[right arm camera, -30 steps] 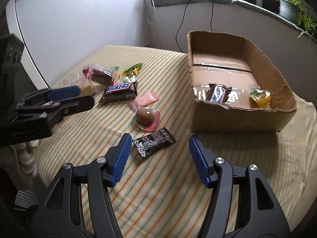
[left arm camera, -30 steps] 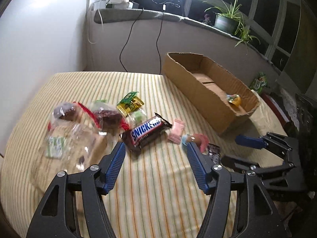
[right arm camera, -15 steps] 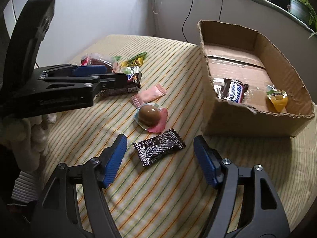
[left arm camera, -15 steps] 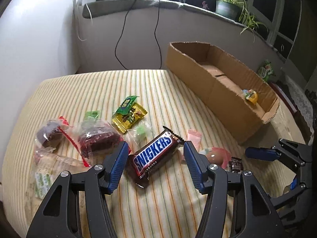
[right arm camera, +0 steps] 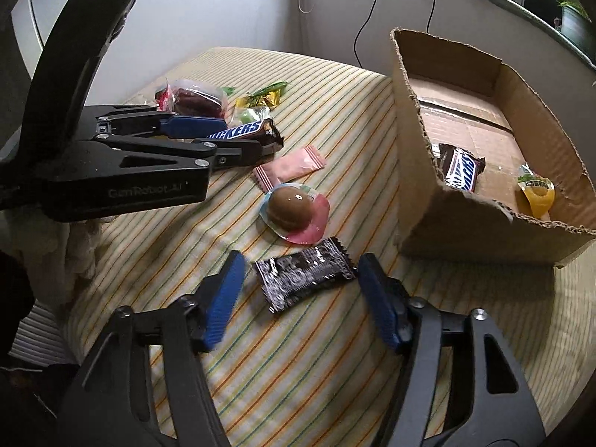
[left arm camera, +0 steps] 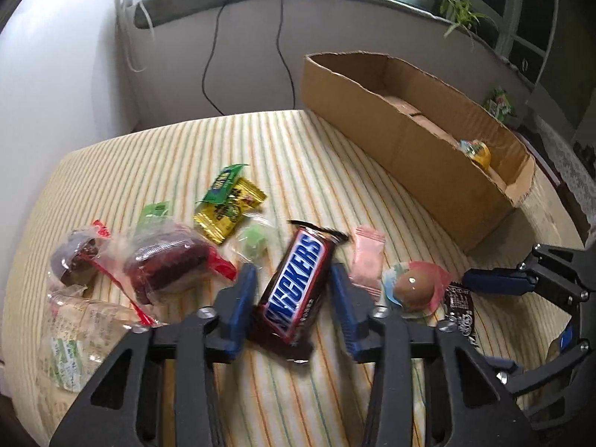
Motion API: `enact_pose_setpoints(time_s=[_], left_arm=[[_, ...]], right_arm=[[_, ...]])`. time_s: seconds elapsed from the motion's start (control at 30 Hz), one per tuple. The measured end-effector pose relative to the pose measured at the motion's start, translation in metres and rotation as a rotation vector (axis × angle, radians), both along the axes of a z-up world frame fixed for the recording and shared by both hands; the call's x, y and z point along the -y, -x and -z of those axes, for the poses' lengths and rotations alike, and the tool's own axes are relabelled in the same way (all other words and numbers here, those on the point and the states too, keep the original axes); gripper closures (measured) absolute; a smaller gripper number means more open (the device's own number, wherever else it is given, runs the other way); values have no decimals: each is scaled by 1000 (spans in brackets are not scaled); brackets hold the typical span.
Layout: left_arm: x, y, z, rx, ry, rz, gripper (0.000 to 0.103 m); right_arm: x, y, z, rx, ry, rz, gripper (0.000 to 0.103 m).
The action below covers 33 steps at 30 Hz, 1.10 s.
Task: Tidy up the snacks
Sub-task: 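Grasp another Snickers bar with the left tool while the right tool approaches the black packet, then grasp the black candy packet with the right tool and carry both into the box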
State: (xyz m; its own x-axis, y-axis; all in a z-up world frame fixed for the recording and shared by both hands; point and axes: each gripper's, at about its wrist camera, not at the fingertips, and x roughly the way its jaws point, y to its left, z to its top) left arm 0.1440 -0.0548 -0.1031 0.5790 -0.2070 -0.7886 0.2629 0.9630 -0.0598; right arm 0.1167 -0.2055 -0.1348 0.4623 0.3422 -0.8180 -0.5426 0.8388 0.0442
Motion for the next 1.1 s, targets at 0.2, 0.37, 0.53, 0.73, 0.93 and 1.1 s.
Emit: enact_pose_setpoints(time_s=[0.2,0.37,0.53,0.73,0.93,1.1], left_arm=[[2,1,2,0,9,-4,76],[0,3,1,0,24,-16,76],[-3,8,-3,7,53,-29,76],[-2,10,-16,38,74,-32,76],[5,8,-32,72,90,-18,76],[15,5,-40,88,103,-7,76]], right_arm=[[4,-1,-2,5,9,17,61],[10,2,-3,7,6,23,63],[16,3,-5,7,-14,42,64],[28,11,-19,33,-57,63,64],[38,19,-38,64,-100,69,64],[50,22,-51,90,-123,86,64]])
